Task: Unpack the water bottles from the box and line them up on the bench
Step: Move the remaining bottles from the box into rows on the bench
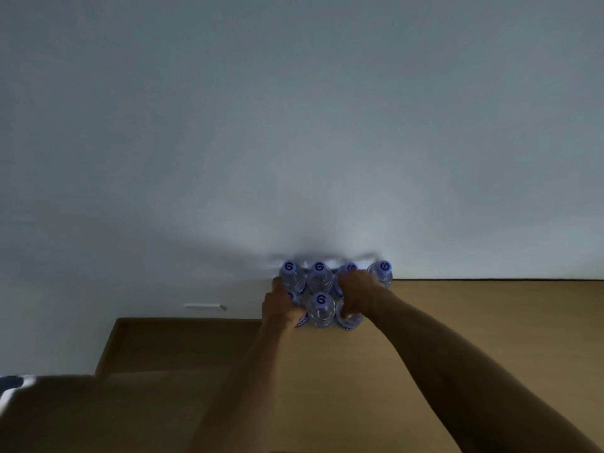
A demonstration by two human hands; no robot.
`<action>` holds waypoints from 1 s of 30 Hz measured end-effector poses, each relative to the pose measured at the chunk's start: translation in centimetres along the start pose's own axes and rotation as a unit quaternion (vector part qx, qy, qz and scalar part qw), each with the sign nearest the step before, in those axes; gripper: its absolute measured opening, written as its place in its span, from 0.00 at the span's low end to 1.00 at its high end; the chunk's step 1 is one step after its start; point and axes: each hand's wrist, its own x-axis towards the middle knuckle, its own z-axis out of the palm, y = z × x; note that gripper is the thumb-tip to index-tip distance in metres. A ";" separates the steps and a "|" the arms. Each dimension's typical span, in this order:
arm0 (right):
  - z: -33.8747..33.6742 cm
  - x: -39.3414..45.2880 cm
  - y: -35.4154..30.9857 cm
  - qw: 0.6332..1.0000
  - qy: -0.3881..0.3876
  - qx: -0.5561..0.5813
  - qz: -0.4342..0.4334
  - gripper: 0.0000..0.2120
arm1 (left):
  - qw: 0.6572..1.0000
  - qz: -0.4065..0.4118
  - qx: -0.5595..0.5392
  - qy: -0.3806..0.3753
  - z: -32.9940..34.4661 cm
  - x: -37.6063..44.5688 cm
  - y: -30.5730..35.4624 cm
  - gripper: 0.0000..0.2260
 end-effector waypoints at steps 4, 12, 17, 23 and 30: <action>1.2 0.5 0.1 1.000 -0.012 -0.026 -0.003 0.22 | 0.999 0.009 -0.028 0.032 0.7 0.1 0.0 0.26; 0.0 0.9 -0.7 0.996 -0.067 -0.064 0.004 0.22 | 0.999 0.031 0.015 0.041 0.6 -0.4 -1.1 0.32; -2.0 0.5 -0.5 0.995 -0.062 -0.075 0.001 0.22 | 0.926 0.197 0.284 0.153 0.4 -1.0 -2.3 0.45; -3.0 -0.1 0.9 0.999 -0.050 0.008 -0.015 0.23 | 0.878 0.355 0.301 0.114 1.4 -1.4 1.1 0.36; -1.7 -0.8 2.4 0.999 -0.035 0.026 -0.017 0.22 | 0.926 0.282 0.249 0.010 2.3 -0.9 4.3 0.17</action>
